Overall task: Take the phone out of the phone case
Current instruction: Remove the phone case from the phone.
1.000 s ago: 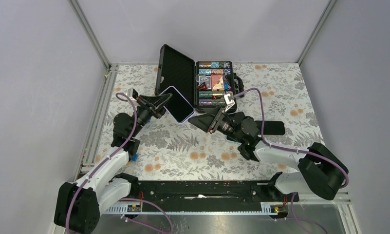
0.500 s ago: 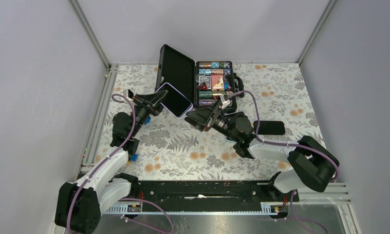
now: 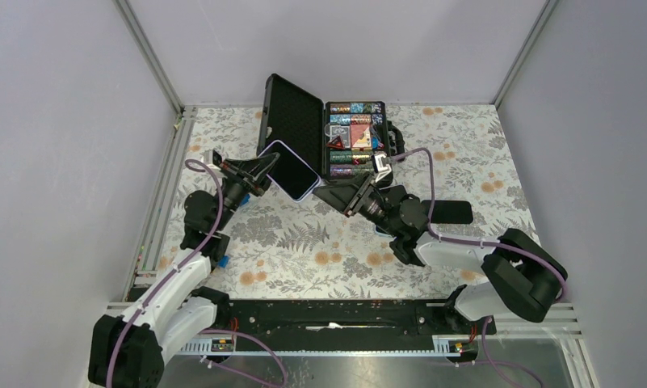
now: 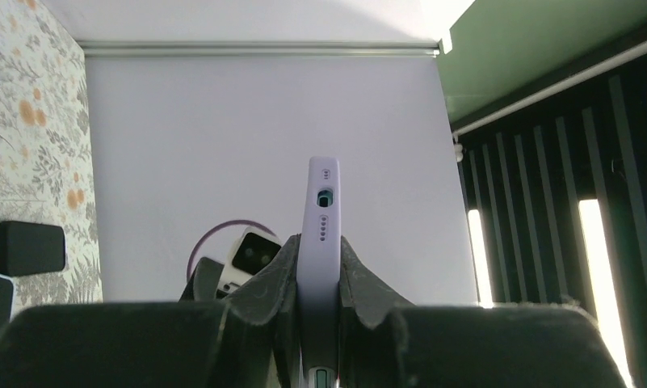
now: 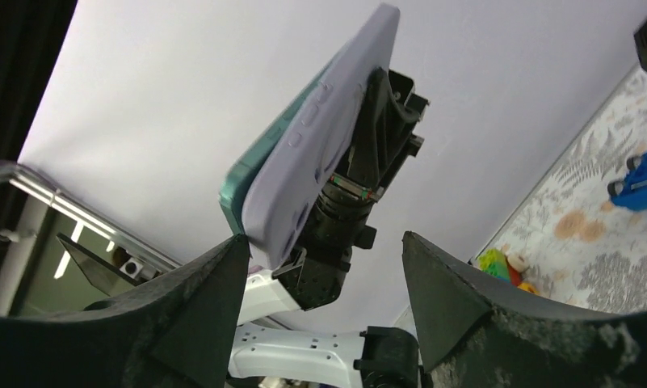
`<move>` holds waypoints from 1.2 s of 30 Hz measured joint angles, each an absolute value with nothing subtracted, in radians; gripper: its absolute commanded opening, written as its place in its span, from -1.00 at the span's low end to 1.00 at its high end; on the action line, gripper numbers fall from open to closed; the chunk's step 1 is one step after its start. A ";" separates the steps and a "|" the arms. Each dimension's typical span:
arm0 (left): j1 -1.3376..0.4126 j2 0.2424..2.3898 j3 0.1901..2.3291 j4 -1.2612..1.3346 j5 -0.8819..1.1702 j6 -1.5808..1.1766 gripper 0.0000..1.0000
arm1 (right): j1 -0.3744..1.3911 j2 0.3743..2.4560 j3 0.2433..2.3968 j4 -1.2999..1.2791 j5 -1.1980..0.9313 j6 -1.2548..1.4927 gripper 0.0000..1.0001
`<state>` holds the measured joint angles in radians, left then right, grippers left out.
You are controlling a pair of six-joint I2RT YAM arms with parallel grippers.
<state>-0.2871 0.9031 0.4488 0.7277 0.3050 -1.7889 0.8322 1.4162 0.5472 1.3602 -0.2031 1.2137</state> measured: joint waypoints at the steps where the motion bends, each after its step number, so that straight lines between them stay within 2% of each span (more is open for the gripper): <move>1: -0.290 0.888 0.448 0.716 0.308 -1.785 -1.00 | 0.832 1.404 0.540 1.368 -0.203 1.188 0.54; 8: -0.300 0.855 0.448 0.696 0.328 -1.779 -1.00 | 0.831 1.374 0.539 1.394 -0.203 1.111 0.45; 12: -0.294 0.862 0.448 0.690 0.323 -1.784 -1.00 | 0.831 1.374 0.554 1.366 -0.203 1.112 0.05; 16: -0.286 0.873 0.447 0.698 0.300 -1.800 -1.00 | 0.831 1.375 0.580 1.343 -0.202 1.111 -0.18; 18: -0.285 0.881 0.439 0.725 0.291 -1.816 -1.00 | 0.831 1.380 0.585 1.350 -0.204 1.111 -0.18; 23: -0.286 0.896 0.414 0.796 0.271 -1.876 -1.00 | 0.831 1.438 0.587 1.383 -0.204 1.118 0.06; 28: -0.286 0.901 0.409 0.820 0.270 -1.900 -1.00 | 0.831 1.464 0.597 1.388 -0.201 1.121 -0.02; 31: -0.284 0.900 0.409 0.822 0.261 -1.890 -1.00 | 0.831 1.463 0.646 1.325 -0.204 1.123 -0.23; 36: -0.284 0.852 0.409 0.749 0.256 -1.814 -1.00 | 0.838 1.463 0.735 1.200 -0.213 1.136 -0.83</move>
